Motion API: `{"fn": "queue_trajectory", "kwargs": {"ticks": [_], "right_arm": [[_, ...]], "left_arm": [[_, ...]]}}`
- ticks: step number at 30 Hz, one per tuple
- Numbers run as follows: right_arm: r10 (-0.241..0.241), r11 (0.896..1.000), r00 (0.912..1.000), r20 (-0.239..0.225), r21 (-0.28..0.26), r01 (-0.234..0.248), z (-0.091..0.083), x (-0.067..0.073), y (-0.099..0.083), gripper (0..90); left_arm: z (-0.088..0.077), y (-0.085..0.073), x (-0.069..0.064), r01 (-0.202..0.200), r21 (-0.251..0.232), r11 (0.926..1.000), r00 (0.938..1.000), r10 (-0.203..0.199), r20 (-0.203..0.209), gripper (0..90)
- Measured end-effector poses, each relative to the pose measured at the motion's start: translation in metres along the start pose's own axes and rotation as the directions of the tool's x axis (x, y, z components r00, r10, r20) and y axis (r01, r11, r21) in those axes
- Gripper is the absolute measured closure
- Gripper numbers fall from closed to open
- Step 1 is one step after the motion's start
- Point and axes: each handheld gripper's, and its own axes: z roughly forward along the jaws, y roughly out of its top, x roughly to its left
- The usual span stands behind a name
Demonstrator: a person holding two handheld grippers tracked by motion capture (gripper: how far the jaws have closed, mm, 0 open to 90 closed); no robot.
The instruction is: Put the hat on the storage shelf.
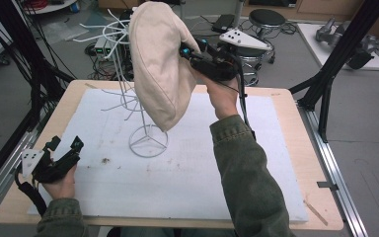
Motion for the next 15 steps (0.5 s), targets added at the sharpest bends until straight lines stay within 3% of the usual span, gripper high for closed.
{"fn": "queue_trajectory", "kwargs": {"ticks": [6, 15], "right_arm": [[0.001, 1.0, 0.9998, 0.021, -0.009, -0.001, -0.003, 0.001, 0.001, 42.2], [0.004, 1.0, 0.9991, 0.043, -0.012, -0.003, -0.011, -0.004, 0.003, 41.2]], "left_arm": [[0.0, 0.0, 0.0, 0.002, 0.0, 1.0, 1.0, -0.002, 0.001, 25.3], [0.0, 0.0, 0.0, 0.001, -0.003, 1.0, 1.0, -0.001, 0.001, 25.3]]}}
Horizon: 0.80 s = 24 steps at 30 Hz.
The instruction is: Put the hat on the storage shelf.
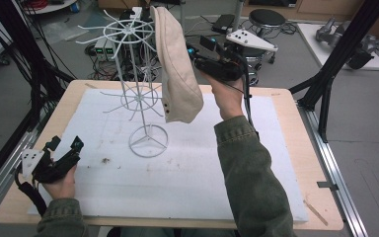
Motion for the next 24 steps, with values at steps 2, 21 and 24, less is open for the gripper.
{"fn": "queue_trajectory", "kwargs": {"ticks": [2, 21, 24], "right_arm": [[0.004, 1.0, 1.0, 0.007, -0.005, -0.004, -0.002, -0.001, 0.001, 41.0], [-0.005, 1.0, 0.985, 0.172, -0.016, 0.008, -0.06, -0.026, -0.017, 34.1], [-0.024, 1.0, 0.9777, 0.209, -0.001, 0.025, -0.072, -0.029, -0.025, 30.9]], "left_arm": [[0.0, 0.0, 0.0, 0.0, 0.0, 1.0, 1.0, 0.0, 0.001, 25.3], [-0.001, 0.0, -0.001, -0.005, 0.002, 1.0, 1.0, 0.005, 0.002, 25.3], [-0.001, 0.0, -0.001, -0.006, 0.002, 1.0, 1.0, 0.006, 0.001, 25.3]]}}
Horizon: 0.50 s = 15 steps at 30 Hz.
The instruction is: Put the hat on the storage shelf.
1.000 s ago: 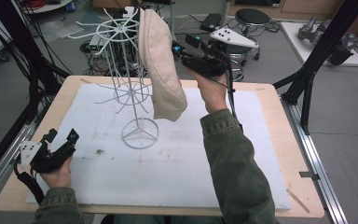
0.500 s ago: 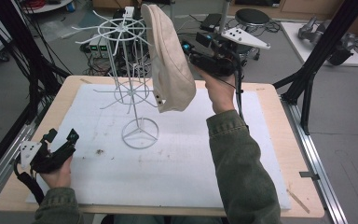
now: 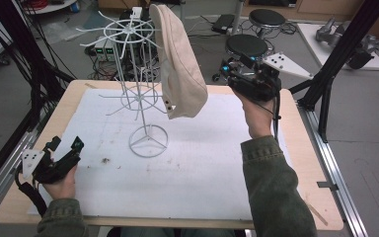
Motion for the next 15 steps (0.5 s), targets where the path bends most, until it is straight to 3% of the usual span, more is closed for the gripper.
{"fn": "queue_trajectory", "kwargs": {"ticks": [11, 15], "right_arm": [[-0.041, 0.996, 0.9956, 0.085, 0.079, 0.034, -0.024, -0.007, -0.033, 12.0], [-0.05, 0.992, 0.9941, 0.096, 0.116, 0.039, -0.03, -0.007, -0.049, 11.4]], "left_arm": [[0.0, -0.001, -0.001, -0.007, 0.003, 1.0, 1.0, 0.007, 0.004, 25.3], [-0.001, -0.001, -0.003, -0.011, 0.01, 0.9999, 0.9999, 0.011, 0.011, 25.3]]}}
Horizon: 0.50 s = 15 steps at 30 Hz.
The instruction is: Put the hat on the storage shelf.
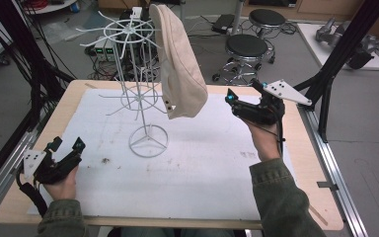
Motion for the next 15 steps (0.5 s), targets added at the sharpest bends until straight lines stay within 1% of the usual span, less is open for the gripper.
{"fn": "queue_trajectory", "kwargs": {"ticks": [4, 6, 9, 10, 11, 15], "right_arm": [[-0.004, 1.0, 1.0, 0.008, 0.028, 0.003, -0.007, -0.001, -0.016, 11.4], [0.002, 0.999, 0.9999, 0.015, 0.042, -0.002, -0.011, -0.001, -0.023, 11.4], [0.012, 0.999, 0.9995, 0.03, 0.047, -0.013, -0.018, -0.003, -0.031, 11.4], [0.012, 0.999, 0.9995, 0.03, 0.047, -0.013, -0.018, -0.003, -0.031, 11.4], [0.017, 0.998, 0.9991, 0.038, 0.054, -0.019, -0.024, -0.004, -0.035, 11.4], [0.023, 0.998, 0.9974, 0.068, 0.054, -0.027, -0.035, -0.006, -0.044, 11.3]], "left_arm": [[-0.002, -0.001, -0.003, 0.0, -0.003, 1.0, 1.0, 0.0, 0.007, 25.3], [-0.004, -0.001, -0.004, 0.0, 0.0, 1.0, 0.9999, 0.0, 0.011, 25.3], [-0.007, -0.001, -0.004, -0.001, -0.001, 1.0, 0.9999, 0.001, 0.014, 25.3], [-0.007, -0.001, -0.004, -0.001, -0.001, 1.0, 0.9999, 0.001, 0.014, 25.2], [-0.007, -0.001, -0.004, 0.0, -0.001, 1.0, 0.9999, 0.001, 0.014, 25.3], [-0.011, -0.001, -0.004, -0.001, -0.002, 1.0, 0.9999, 0.001, 0.012, 25.2]]}}
